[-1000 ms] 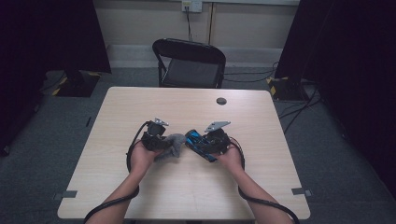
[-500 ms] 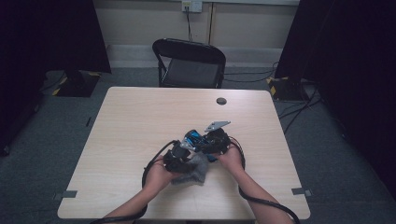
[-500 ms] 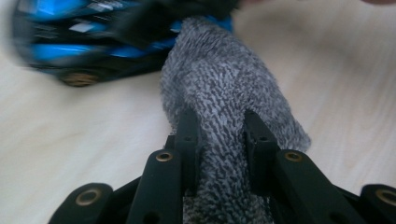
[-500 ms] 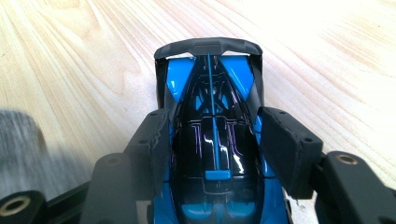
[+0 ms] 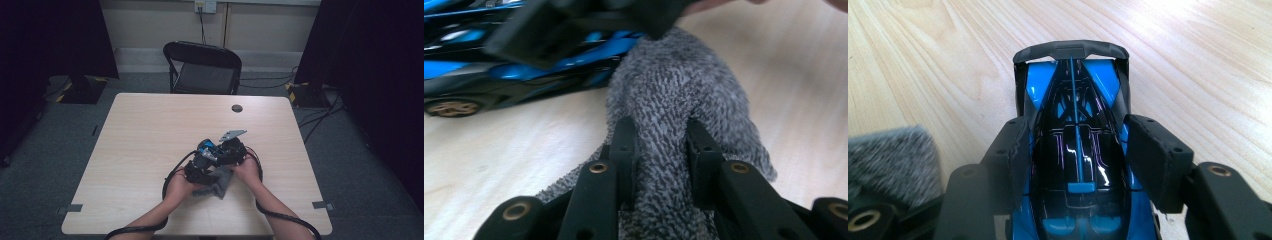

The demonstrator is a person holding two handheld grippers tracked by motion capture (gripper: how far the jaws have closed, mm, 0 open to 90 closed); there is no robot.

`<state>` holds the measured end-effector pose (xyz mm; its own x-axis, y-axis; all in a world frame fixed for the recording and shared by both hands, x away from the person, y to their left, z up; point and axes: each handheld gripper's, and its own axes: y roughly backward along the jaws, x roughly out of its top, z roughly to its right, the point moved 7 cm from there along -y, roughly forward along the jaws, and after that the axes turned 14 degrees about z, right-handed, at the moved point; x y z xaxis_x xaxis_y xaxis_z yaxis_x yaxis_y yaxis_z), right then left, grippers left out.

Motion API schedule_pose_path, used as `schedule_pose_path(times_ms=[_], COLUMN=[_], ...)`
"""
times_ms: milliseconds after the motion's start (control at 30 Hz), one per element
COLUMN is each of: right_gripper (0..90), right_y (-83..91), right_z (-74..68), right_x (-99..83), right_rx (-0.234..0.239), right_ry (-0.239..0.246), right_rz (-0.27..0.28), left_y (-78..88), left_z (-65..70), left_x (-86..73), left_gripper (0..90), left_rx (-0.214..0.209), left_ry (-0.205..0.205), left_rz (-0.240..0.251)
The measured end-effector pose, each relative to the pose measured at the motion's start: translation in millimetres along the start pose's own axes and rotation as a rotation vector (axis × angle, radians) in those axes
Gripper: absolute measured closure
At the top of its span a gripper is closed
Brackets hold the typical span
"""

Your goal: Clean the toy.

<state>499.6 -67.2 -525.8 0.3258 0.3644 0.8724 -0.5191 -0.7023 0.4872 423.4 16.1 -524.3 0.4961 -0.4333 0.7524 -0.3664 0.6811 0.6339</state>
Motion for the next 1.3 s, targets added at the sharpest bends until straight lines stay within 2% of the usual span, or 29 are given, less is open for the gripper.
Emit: schedule_pose_path(times_ms=[300, 467, 800, 900, 967, 1133, 1200, 1300], right_gripper=[43.4, 43.4, 43.5, 43.5, 43.5, 43.5, 43.5, 43.5], right_y=[0.2, 0.2, 0.4, 0.5, 0.8, 0.9, 0.7, 0.7], right_z=[-0.1, -0.2, -0.1, -0.1, 0.2, 0.1, -0.2, -0.2], right_x=[-0.2, -0.1, -0.3, -0.3, -0.5, -0.6, -0.6, -0.5], right_rx=[-0.001, -0.002, -0.001, -0.001, 0.000, 0.000, -0.002, -0.001], right_ry=[0.002, 0.005, 0.001, 0.002, -0.001, -0.001, 0.002, 0.002], right_rz=[0.002, 0.001, 0.002, 0.001, 0.003, 0.002, 0.004, 0.002], left_y=[12.3, 18.5, 26.6, 30.7, 35.1, 43.6, 45.8, 51.1], left_z=[-31.9, -48.1, -60.7, -69.0, -77.7, -93.4, -96.4, -100.3], left_x=[0.6, -1.8, -3.6, -5.2, -6.2, -9.4, -10.6, -11.4], left_gripper=[71.2, 71.2, 71.2, 71.4, 71.4, 71.5, 71.6, 71.6], left_rx=[0.081, 0.109, 0.147, 0.169, 0.185, 0.236, 0.239, 0.260], left_ry=[0.046, 0.082, 0.084, 0.101, 0.130, 0.150, 0.161, 0.145], left_rz=[0.021, 0.029, 0.014, 0.014, 0.027, 0.031, 0.034, 0.031])
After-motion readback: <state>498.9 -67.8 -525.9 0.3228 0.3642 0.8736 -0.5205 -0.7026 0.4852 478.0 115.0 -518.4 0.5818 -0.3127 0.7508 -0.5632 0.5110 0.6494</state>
